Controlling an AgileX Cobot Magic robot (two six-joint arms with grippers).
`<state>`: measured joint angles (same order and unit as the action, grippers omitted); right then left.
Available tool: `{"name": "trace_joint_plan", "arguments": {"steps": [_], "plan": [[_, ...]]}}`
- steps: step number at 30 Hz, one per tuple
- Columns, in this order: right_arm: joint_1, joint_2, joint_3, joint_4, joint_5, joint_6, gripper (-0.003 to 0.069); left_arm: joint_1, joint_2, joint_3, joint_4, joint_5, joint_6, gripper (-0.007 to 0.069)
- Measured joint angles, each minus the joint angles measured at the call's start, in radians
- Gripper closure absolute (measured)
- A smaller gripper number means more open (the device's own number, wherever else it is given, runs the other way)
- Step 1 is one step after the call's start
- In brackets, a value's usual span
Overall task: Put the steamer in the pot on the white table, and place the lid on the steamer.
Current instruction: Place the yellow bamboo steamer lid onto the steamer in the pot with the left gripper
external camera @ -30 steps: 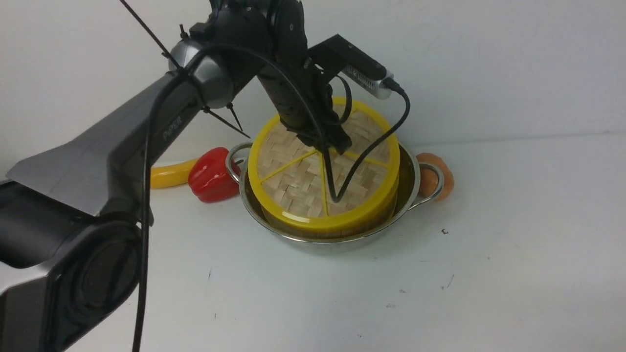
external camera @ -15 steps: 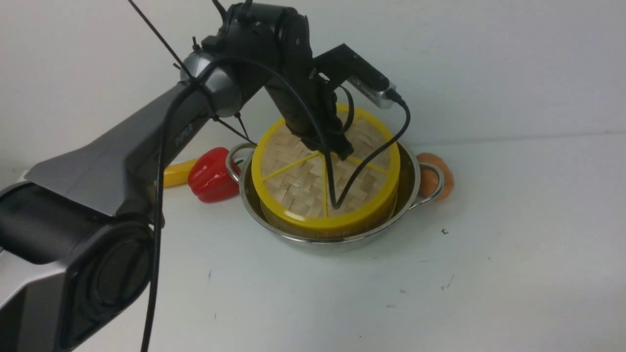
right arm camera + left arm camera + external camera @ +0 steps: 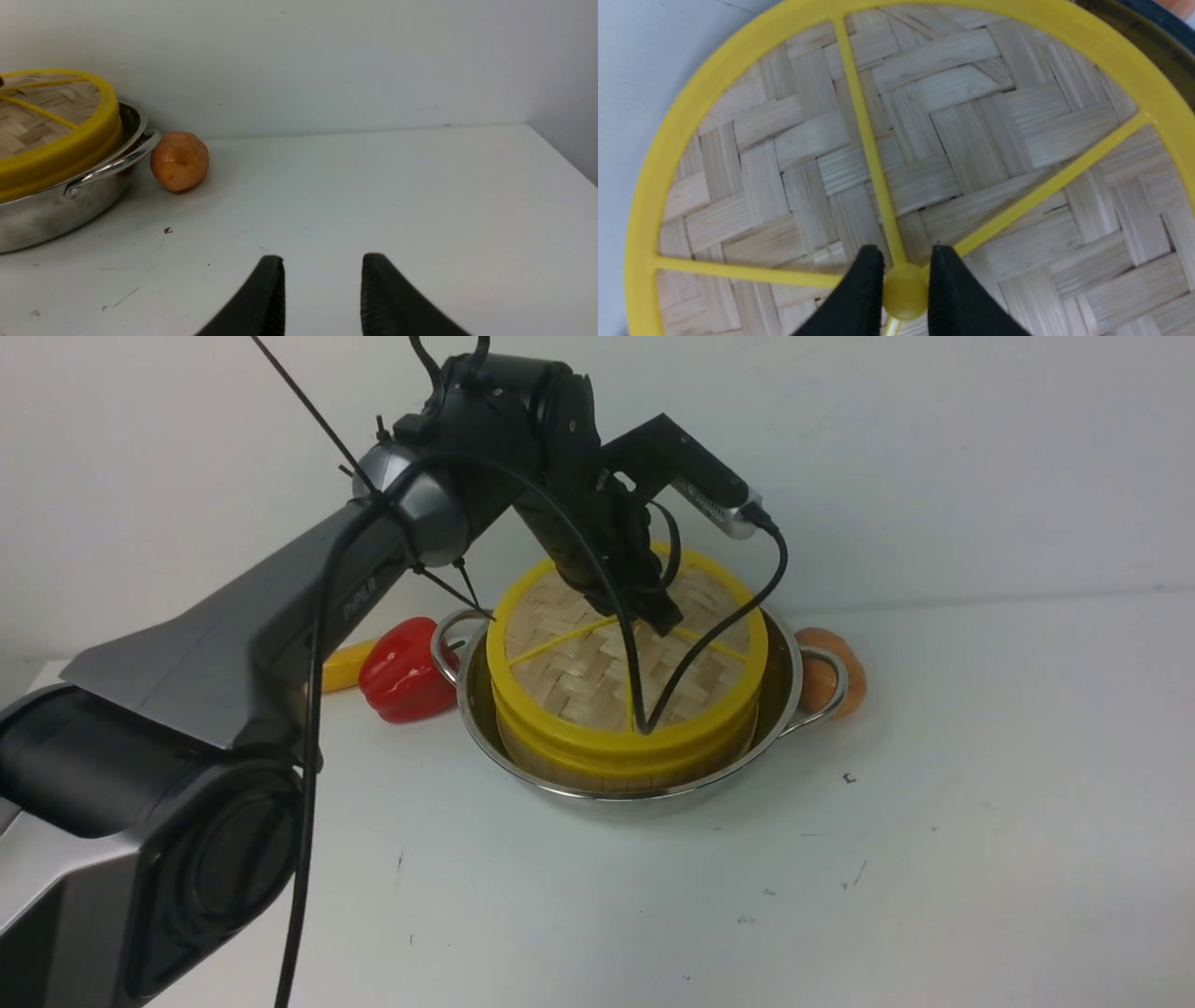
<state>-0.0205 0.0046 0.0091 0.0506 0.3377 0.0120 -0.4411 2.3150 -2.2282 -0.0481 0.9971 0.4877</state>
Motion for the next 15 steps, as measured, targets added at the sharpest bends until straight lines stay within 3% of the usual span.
{"name": "trace_joint_plan", "arguments": {"steps": [15], "plan": [[0.001, 0.0, 0.0, 0.003, 0.0, 0.0, 0.0411, 0.0, 0.024, 0.0, 0.004, -0.01, 0.024, 0.0512]]}}
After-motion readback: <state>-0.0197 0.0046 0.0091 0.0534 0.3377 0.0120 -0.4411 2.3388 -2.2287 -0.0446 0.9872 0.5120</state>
